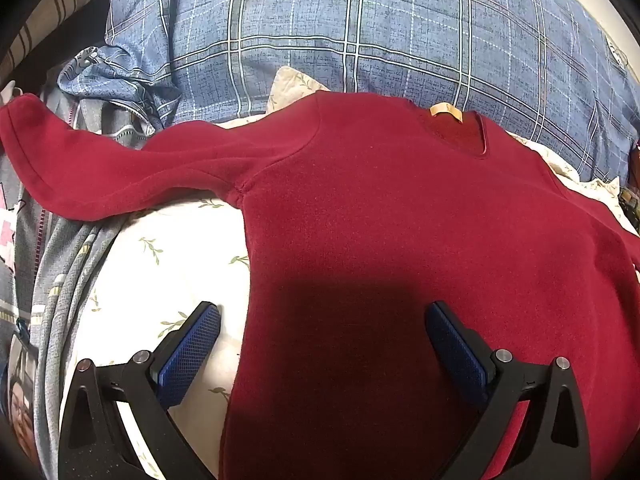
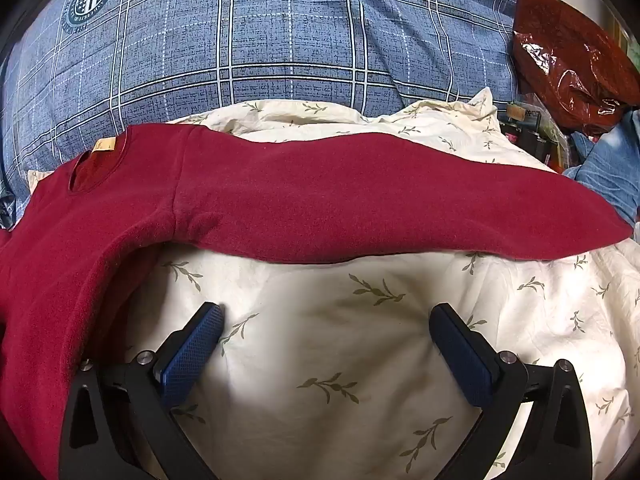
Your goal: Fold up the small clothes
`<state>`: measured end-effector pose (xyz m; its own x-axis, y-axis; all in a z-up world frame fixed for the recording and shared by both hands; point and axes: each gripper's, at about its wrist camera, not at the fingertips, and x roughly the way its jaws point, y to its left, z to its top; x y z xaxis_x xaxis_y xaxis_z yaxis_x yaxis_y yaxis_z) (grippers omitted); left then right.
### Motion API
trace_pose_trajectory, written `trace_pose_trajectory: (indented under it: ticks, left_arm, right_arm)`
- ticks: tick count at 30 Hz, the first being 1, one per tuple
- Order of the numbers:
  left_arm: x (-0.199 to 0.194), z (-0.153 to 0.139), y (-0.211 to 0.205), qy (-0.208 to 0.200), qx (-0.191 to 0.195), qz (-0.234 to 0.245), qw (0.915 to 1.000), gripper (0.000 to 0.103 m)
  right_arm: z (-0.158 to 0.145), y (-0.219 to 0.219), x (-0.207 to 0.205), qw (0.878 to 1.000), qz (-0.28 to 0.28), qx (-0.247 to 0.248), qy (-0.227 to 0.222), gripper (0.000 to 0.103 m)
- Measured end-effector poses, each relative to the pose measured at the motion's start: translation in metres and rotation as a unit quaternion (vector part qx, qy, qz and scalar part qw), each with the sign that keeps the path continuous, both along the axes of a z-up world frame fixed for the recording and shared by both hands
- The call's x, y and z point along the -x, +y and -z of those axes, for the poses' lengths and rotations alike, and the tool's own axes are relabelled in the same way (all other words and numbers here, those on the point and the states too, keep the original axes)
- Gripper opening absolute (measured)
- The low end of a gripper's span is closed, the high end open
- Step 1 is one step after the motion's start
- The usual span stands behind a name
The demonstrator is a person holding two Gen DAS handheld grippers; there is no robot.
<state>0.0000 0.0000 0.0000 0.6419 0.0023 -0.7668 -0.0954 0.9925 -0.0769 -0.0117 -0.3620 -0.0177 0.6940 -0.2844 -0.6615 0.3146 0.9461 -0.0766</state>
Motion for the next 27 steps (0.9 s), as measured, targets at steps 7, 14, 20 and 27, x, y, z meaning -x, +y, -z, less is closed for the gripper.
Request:
trace_pose_trajectory:
  ticks: [7,14,20,27]
  left_arm:
    - [0.000,-0.001,-0.001,0.000,0.000,0.000,1.0000,0.102]
    - [0.001,-0.001,-0.002,0.001,0.001,0.000,1.0000,0.102]
    - [0.000,-0.001,-0.002,0.000,0.000,-0.001,1.0000,0.102]
    - [0.009,-0.006,-0.007,0.020,-0.014,0.012,0.9996,0.103]
  right_arm:
    - [0.000,0.000,0.000,1.000,0.000,0.000,0.000,0.102]
    - [0.000,0.001,0.000,1.000,0.001,0.001,0.001,0.102]
    - [0.001,0.002,-0.001,1.000,0.002,0.003,0.003,0.102]
    - [-0.009,-0.005,0.007,0.998,-0.035,-0.050,0.020,0.103]
